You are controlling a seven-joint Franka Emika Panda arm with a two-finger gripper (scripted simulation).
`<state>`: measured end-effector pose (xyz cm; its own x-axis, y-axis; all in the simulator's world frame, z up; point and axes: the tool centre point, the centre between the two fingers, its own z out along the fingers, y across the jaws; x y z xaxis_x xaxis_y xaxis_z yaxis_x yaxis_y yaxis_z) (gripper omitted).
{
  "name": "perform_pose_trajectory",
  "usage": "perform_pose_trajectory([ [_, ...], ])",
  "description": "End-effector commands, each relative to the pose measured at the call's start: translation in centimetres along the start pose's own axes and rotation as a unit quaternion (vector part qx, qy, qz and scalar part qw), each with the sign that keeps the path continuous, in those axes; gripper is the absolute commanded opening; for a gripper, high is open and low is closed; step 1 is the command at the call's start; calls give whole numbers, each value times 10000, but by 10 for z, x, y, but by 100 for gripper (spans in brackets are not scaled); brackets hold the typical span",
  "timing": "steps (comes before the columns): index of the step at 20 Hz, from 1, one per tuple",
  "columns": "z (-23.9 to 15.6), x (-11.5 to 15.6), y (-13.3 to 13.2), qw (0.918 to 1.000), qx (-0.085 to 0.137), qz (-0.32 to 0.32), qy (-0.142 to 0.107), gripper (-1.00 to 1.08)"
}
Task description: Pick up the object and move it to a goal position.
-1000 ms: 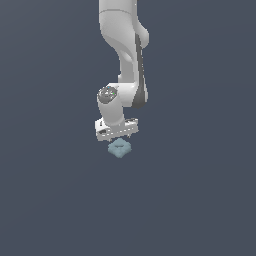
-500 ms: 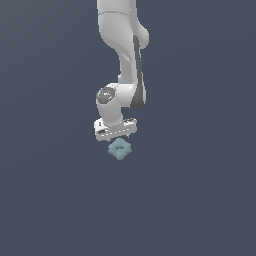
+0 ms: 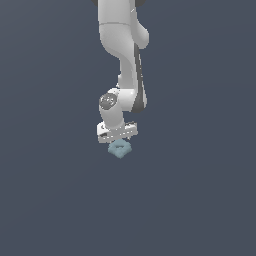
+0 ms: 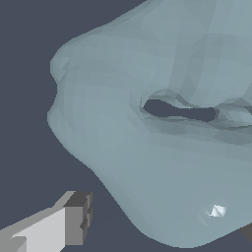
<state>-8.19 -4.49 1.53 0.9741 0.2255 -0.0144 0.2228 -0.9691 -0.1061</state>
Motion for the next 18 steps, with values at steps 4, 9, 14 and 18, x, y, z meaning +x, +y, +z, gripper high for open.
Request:
perform_pose_trajectory([
  [4, 4, 0, -1, 10000, 5, -10, -5, -100],
  [9, 4, 0, -1, 10000, 5, -10, -5, -100],
  [14, 0, 0, 2, 10000, -10, 10, 14, -100],
  [18, -8, 1, 8, 10000, -10, 10, 14, -100],
])
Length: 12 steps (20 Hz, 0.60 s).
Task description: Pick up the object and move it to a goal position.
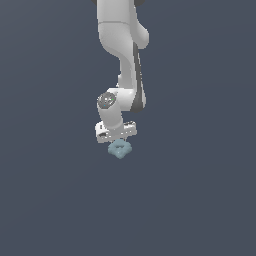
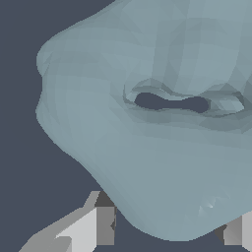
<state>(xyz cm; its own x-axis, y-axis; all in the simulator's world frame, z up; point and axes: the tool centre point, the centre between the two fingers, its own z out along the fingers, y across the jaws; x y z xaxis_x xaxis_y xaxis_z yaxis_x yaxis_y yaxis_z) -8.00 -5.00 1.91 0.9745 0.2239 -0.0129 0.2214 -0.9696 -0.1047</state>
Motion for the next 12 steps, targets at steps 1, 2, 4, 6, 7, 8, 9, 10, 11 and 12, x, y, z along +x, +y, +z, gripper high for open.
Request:
perform_pose_trajectory([
  [1, -8, 1, 5, 10000, -3, 2, 6, -100],
  [2, -12, 1, 7, 10000, -3, 2, 6, -100],
  [4, -21, 3, 13, 10000, -2, 1, 3, -100],
  [6, -32, 4, 20, 10000, -2, 1, 3, -100],
  [7, -39, 4, 24, 10000, -2, 1, 3, -100],
  [8, -46, 5, 28, 10000, -2, 1, 3, -100],
  [9, -53, 6, 32, 10000, 0, -2, 0, -100],
  [10, -61, 7, 37, 10000, 0, -2, 0, -100],
  [11, -69, 8, 42, 10000, 0, -2, 0, -100],
  [12, -78, 9, 48, 10000, 0, -2, 0, -100],
])
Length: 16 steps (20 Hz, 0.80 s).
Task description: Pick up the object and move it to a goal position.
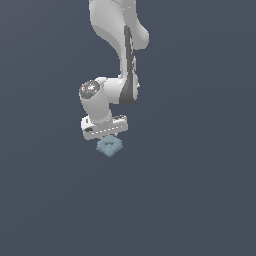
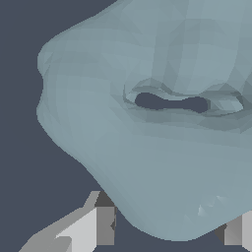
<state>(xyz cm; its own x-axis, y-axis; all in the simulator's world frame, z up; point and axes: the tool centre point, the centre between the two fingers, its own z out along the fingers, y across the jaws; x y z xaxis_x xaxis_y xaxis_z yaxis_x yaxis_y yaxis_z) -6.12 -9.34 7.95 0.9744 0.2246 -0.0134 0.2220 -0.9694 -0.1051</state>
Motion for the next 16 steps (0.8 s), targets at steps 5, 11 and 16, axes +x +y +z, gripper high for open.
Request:
perform_pose_trajectory([
  [5, -59, 8, 36, 10000, 2, -5, -4, -100],
  [11, -108, 15, 67, 10000, 4, -9, -7, -100],
  [16, -135, 21, 85, 10000, 5, -11, -9, -100],
])
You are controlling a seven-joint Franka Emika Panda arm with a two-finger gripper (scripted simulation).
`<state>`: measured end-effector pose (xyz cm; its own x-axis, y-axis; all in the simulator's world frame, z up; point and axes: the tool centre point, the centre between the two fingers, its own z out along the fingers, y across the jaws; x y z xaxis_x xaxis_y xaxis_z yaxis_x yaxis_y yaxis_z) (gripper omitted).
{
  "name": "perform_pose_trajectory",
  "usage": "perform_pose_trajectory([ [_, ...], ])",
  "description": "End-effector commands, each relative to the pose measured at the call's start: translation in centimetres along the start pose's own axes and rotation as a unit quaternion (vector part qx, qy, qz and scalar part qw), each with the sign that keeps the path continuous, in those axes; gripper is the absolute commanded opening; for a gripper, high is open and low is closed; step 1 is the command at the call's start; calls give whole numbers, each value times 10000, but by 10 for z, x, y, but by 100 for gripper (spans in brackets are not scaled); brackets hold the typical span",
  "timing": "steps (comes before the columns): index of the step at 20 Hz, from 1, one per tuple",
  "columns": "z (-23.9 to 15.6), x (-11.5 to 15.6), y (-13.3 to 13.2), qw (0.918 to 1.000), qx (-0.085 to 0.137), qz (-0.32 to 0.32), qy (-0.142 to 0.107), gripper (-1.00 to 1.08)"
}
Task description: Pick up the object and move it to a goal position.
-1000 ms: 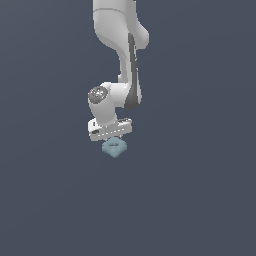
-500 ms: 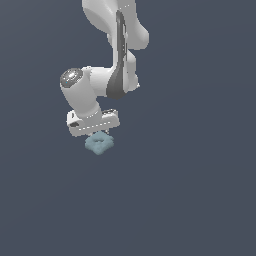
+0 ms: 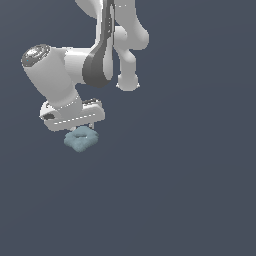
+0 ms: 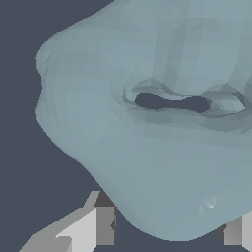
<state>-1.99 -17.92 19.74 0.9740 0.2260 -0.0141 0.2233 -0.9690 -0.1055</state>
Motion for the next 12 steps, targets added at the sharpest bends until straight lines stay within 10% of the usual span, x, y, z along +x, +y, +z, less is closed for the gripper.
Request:
perform_pose_trajectory([
  [1, -11, 2, 7, 10000, 5, -7, -7, -100],
  [12, -26, 7, 18, 10000, 7, -9, -7, -100],
])
